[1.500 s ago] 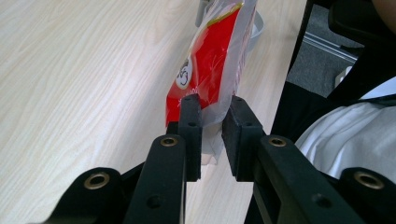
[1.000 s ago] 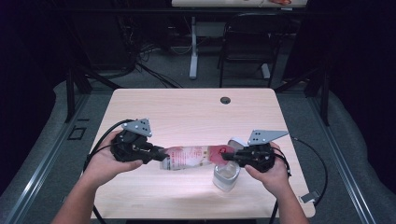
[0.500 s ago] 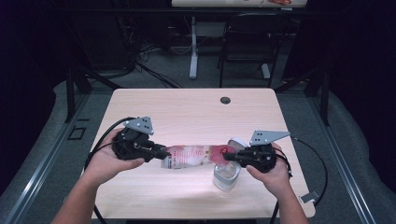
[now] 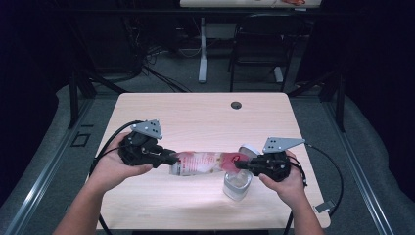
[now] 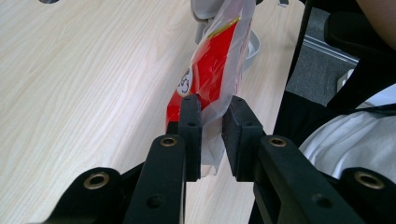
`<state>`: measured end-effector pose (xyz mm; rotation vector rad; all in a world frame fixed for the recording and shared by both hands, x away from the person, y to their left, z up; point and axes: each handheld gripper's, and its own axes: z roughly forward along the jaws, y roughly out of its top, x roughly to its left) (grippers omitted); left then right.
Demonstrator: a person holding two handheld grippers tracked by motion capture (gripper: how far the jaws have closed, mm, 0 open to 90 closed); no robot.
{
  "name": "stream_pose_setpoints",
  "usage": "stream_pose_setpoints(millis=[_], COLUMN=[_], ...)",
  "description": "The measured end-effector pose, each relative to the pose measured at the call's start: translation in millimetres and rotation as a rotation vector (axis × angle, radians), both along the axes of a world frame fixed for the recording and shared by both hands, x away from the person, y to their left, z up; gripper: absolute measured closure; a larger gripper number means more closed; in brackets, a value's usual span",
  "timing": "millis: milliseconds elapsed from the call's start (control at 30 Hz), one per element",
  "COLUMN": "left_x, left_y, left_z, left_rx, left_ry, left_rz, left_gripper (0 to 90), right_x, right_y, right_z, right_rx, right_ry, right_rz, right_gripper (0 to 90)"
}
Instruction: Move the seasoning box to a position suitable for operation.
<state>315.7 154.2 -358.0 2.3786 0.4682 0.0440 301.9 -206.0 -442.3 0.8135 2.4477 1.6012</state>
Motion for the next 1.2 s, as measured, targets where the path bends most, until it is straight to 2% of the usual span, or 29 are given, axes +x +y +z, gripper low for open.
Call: stream_pose_setpoints(millis=[300,733,867,967,1200], left_x=[0.6,0.7,0.8,0.1,0.2], left_y=[-2.3,-6.0,-7.1,-5.9,-10.7], left_z=[2.8,6.1,8.4,12.5,8.8], left_rx=[0.007,-0.003,-0.017,-0.034,-0.006], left_ry=[-0.008,-0.009,-0.011,-0.025,-0.055], left_rz=[-0.010,-0.010,-0.010,-0.013,-0.008], left_gripper=[78.0,78.0,78.1,81.2,83.3], right_x=[0.8,0.8,1.1,1.4,2.7], right_y=[-1.3,-3.6,-4.4,-4.9,-5.5], right_z=[-1.3,-2.0,-2.3,-2.7,-4.0], right_rx=[0.005,-0.007,-0.009,-0.010,0.001], right_ry=[0.006,0.005,0.005,0.007,0.013], right_rz=[-0.007,-0.013,-0.013,-0.015,-0.024], right_gripper=[89.6,89.6,89.6,89.6,90.0])
